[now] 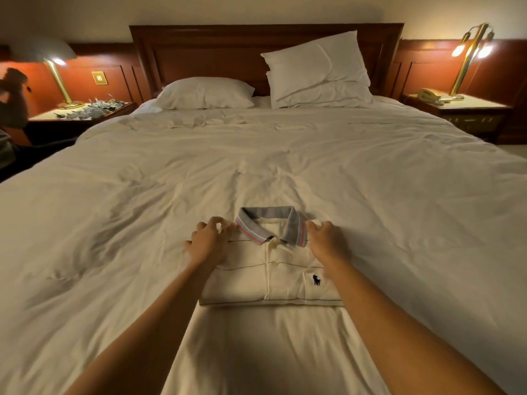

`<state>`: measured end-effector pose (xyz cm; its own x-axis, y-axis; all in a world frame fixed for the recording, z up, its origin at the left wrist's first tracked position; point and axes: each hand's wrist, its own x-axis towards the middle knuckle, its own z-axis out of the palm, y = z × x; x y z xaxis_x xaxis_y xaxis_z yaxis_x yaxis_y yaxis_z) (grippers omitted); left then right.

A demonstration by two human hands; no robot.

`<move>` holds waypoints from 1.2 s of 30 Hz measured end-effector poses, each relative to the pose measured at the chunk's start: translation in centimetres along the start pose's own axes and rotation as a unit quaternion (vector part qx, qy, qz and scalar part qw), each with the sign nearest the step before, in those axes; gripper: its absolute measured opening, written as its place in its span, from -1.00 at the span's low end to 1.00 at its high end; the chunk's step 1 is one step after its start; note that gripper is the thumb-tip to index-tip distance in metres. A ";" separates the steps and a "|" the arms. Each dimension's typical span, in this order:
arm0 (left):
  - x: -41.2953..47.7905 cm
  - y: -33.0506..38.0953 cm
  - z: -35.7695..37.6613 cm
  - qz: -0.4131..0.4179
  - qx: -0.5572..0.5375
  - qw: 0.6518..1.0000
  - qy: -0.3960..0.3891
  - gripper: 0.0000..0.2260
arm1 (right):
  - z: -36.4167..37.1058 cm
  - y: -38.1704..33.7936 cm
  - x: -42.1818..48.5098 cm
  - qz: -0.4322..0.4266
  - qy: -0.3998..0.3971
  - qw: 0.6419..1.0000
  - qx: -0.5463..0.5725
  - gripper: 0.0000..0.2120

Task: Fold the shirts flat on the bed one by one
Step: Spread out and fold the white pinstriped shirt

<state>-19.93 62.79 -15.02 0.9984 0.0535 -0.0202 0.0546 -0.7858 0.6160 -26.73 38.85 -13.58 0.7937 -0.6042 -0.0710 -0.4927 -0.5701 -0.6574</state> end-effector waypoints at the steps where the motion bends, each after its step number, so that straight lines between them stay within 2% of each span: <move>1: 0.6 -0.1 0.4 0.010 -0.009 1.000 0.010 -0.67 | 0.4 -0.1 0.6 0.005 0.021 1.000 0.003 -0.52; 4: 2.2 -0.7 1.2 0.043 -0.023 0.998 0.039 -0.83 | 1.3 0.1 1.9 -0.015 0.071 0.997 -0.008 -0.60; 7: 3.6 -1.4 1.3 0.059 -0.046 0.996 0.045 -0.89 | 1.7 0.7 3.0 -0.024 0.106 0.994 -0.012 -0.63; 10: 5.2 -1.6 1.3 0.044 -0.050 0.997 0.033 -0.84 | 2.1 1.1 3.7 -0.026 0.129 0.991 -0.037 -0.63; 12: 6.2 -1.8 1.5 0.023 -0.042 0.999 -0.002 -0.77 | 2.4 1.3 4.0 -0.024 0.128 0.990 -0.057 -0.61; 16: 7.6 -1.9 1.2 -0.016 -0.115 0.990 -0.080 -0.66 | 2.6 2.1 4.5 -0.033 0.135 0.986 -0.096 -0.61; 18: 7.8 -1.9 1.1 -0.006 -0.037 0.996 -0.077 -0.63 | 2.7 2.4 4.7 -0.032 0.140 0.984 -0.105 -0.61; 21: 7.3 -2.0 1.3 0.064 0.110 0.991 -0.030 -0.64 | 2.9 2.5 4.8 -0.036 0.139 0.981 -0.129 -0.65; 24: 6.7 -2.1 1.0 0.093 0.093 0.991 -0.005 -0.72 | 2.8 2.6 4.8 -0.085 0.162 0.976 -0.116 -0.73; 26: 6.9 -2.3 0.5 0.107 0.040 0.993 -0.028 -0.79 | 2.6 2.9 4.9 -0.150 0.143 0.973 -0.097 -0.73; 29: 7.0 -2.6 0.1 0.145 0.016 0.987 -0.066 -0.82 | 2.5 3.2 5.4 -0.207 0.061 0.969 -0.118 -0.64; 33: 7.8 -1.9 0.4 0.139 0.046 0.987 -0.066 -0.72 | 2.2 3.0 6.3 -0.208 0.025 0.969 -0.127 -0.62; 36: 8.9 -1.5 0.7 0.102 0.037 0.991 -0.077 -0.74 | 2.2 2.8 7.0 -0.178 0.015 0.973 -0.148 -0.60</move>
<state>-11.13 64.01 -16.67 0.9791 -0.2019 -0.0246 -0.1536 -0.8134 0.5610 -21.79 34.27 -17.56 0.9241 -0.3530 0.1468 -0.2732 -0.8784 -0.3921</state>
